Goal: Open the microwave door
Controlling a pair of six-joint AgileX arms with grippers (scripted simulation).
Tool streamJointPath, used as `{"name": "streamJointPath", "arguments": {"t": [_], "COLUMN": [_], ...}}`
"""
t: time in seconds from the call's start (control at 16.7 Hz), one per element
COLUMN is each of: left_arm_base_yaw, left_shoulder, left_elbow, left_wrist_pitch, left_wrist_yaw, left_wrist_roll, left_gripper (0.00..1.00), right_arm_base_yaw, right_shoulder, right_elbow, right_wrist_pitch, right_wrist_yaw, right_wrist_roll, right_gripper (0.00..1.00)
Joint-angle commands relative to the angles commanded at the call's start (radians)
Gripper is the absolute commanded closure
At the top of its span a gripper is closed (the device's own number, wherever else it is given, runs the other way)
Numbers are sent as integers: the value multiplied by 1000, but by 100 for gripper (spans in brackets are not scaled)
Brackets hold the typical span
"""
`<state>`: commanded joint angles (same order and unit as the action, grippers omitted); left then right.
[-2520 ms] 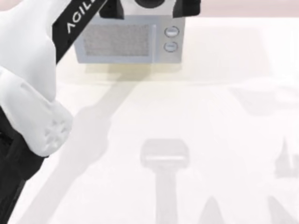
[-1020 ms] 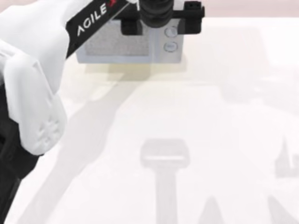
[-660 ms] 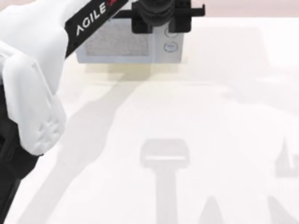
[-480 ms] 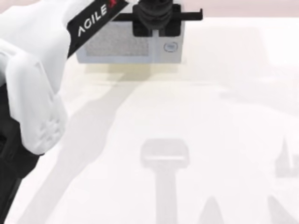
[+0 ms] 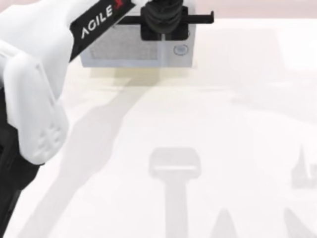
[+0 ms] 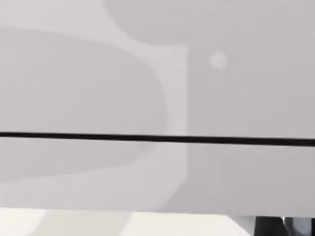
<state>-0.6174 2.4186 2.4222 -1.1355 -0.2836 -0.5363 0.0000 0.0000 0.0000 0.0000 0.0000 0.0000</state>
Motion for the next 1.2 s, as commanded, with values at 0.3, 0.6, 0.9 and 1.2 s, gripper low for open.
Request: {"name": "streamJointPath", "arguments": {"t": [0.3,0.6,0.9,1.2], "left_arm_base_yaw": [-4,-5,-5,-5], "left_shoulder": [-93,-108,-108,-108], "left_elbow": [-177,-201,-201,-201], "left_wrist_pitch": [84,97,97,97], "left_wrist_yaw": [-14,-17,-17,-17], "left_wrist_roll": [-22,-25,-25,-25], "left_gripper": [100,100,100,100], "right_arm_base_yaw": [0,0,0,0], "right_shoulder": [0,0,0,0], "right_elbow": [0,0,0,0], "right_wrist_pitch": [0,0,0,0], "right_wrist_yaw": [0,0,0,0], "right_wrist_roll": [0,0,0,0], "right_gripper": [0,0,0,0]}}
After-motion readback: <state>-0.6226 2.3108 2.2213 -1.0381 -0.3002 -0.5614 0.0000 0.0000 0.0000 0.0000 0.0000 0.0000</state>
